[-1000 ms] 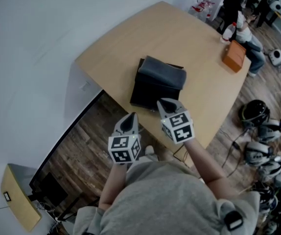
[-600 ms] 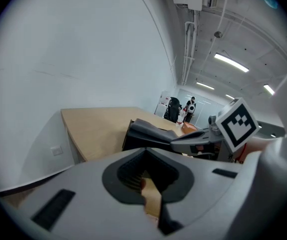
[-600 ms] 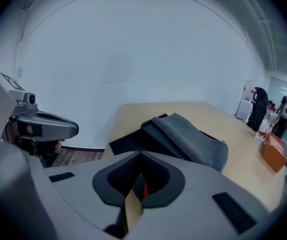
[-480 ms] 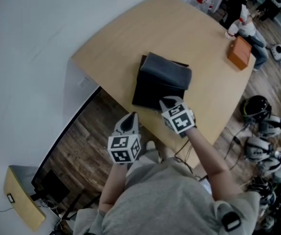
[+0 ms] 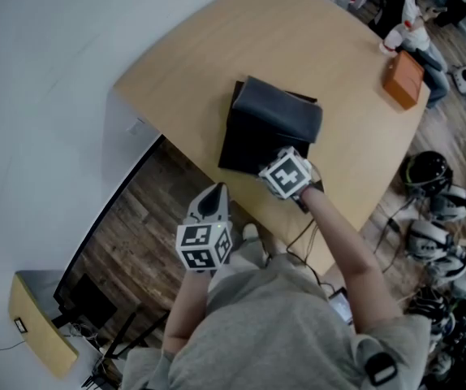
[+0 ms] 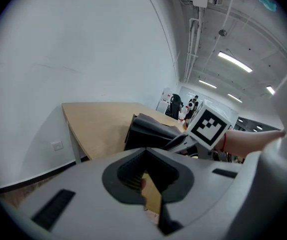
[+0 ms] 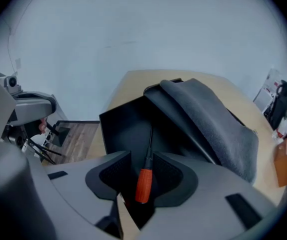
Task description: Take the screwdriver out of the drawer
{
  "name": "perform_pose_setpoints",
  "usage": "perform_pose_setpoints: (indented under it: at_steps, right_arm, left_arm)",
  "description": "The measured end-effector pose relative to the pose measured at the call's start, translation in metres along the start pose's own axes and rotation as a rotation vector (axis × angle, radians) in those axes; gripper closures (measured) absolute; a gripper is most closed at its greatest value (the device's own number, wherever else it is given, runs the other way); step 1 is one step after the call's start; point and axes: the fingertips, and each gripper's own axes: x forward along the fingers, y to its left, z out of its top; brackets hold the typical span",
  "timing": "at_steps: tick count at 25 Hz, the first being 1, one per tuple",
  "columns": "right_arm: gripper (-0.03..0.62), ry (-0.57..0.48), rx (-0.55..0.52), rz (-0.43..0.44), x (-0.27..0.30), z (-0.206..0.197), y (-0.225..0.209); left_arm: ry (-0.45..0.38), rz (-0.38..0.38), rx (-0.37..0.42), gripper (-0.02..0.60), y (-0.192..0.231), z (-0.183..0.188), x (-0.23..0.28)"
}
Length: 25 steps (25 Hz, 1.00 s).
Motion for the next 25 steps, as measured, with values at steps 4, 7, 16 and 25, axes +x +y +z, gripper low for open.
perform_pose_setpoints:
  at_steps: [4, 7, 16, 25]
  right_arm:
    - [0.470, 0.094, 0.022, 0.002, 0.012, -0.011, -0.002]
    - [0.467, 0.162, 0.014, -0.034, 0.015, -0.019, -0.012]
    - [0.467, 0.229, -0.045, -0.083, 0.028, -0.027, -0.026]
    - [0.493, 0.239, -0.043, -0.070, 0.030, -0.025, -0.027]
  left_arm:
    - [-0.001, 0.004, -0.002, 0.580, 0.003, 0.002, 0.001]
    - [-0.002, 0.005, -0.001, 0.580, 0.004, 0.003, 0.003]
    - [-0.001, 0.009, 0.002, 0.580, 0.005, 0.011, 0.011]
    - [0.000, 0.011, -0.003, 0.580, 0.006, 0.013, 0.015]
